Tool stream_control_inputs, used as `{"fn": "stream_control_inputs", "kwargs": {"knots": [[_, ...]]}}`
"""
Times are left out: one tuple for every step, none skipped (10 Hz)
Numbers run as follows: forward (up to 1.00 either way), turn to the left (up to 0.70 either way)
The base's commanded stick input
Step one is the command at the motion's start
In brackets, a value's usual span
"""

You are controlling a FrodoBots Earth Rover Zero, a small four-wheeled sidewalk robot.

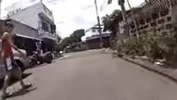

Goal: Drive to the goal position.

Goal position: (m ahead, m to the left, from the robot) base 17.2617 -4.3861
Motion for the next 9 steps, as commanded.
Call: {"fn": "stream_control_inputs", "kwargs": {"knots": [[1.0,0.0],[1.0,0.0],[1.0,0.0],[1.0,0.0],[1.0,0.0],[1.0,0.0],[1.0,0.0],[1.0,0.0],[1.0,0.0]]}}
